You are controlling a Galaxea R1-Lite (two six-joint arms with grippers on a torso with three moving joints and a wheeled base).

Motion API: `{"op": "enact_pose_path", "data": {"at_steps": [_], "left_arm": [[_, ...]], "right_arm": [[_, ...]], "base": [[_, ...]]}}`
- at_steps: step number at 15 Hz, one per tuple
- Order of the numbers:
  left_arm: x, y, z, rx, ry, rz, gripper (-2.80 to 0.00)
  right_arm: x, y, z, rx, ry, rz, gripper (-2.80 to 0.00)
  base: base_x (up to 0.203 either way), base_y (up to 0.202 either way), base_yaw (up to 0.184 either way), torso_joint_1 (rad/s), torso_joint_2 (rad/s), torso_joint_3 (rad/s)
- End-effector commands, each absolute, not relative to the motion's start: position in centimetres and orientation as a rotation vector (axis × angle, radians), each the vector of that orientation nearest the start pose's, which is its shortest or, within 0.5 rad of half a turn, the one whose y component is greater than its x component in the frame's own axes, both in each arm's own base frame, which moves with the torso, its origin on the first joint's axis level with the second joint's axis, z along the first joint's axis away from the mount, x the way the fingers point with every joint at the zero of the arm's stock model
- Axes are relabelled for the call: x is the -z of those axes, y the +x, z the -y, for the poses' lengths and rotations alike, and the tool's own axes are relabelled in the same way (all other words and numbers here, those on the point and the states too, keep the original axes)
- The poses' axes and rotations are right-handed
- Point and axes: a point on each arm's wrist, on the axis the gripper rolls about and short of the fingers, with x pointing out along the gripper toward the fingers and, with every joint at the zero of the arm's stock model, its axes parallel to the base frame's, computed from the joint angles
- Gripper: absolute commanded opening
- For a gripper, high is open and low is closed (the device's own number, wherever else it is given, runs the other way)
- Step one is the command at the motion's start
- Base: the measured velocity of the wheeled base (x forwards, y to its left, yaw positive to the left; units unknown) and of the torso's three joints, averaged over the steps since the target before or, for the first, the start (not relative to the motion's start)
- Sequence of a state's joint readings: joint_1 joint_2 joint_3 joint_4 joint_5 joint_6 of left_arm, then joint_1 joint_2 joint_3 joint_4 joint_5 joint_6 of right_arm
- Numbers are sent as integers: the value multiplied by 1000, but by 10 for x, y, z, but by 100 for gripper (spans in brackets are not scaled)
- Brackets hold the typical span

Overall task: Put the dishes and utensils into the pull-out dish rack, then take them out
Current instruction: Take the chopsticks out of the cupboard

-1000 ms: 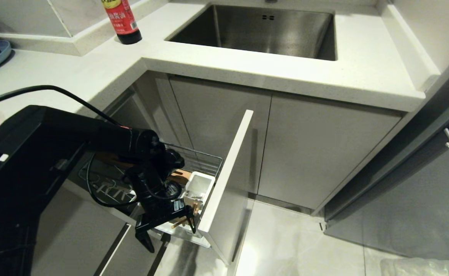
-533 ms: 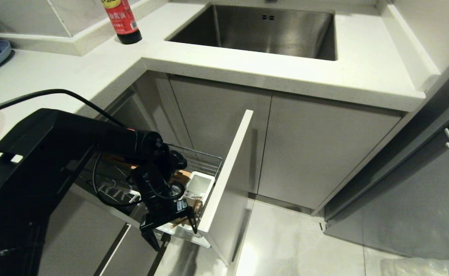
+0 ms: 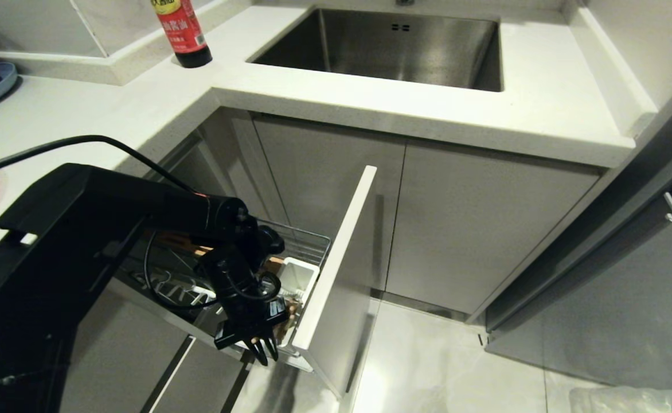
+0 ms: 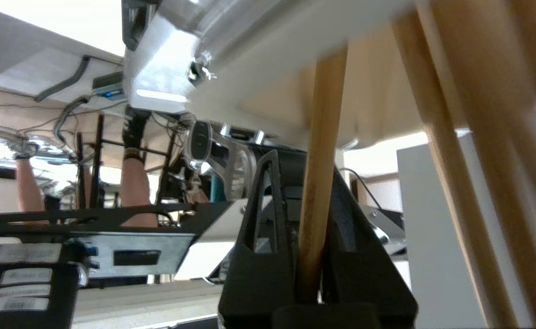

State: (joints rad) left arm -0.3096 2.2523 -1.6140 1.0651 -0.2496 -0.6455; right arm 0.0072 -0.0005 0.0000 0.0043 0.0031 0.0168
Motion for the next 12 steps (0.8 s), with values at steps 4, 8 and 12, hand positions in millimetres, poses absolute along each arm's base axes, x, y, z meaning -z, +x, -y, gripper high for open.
{"op": "enact_pose_path", "data": {"at_steps": [4,8,12], "left_arm": [[-94,339,114,-143,-448,-1795,-280],[-120,329,113,-127,-513,-1762,-280],[-169,305,106,-92,-580,-1697,-280]], "right_arm": [[-75,-23,0,-11,17,-4,-280],[-75,-23,0,-11,17,-3,-280],[-75,-23,0,-11,17,-4,-280]], "base": [[0,0,0,0,0,0],[0,0,0,0,0,0],[0,0,0,0,0,0]]}}
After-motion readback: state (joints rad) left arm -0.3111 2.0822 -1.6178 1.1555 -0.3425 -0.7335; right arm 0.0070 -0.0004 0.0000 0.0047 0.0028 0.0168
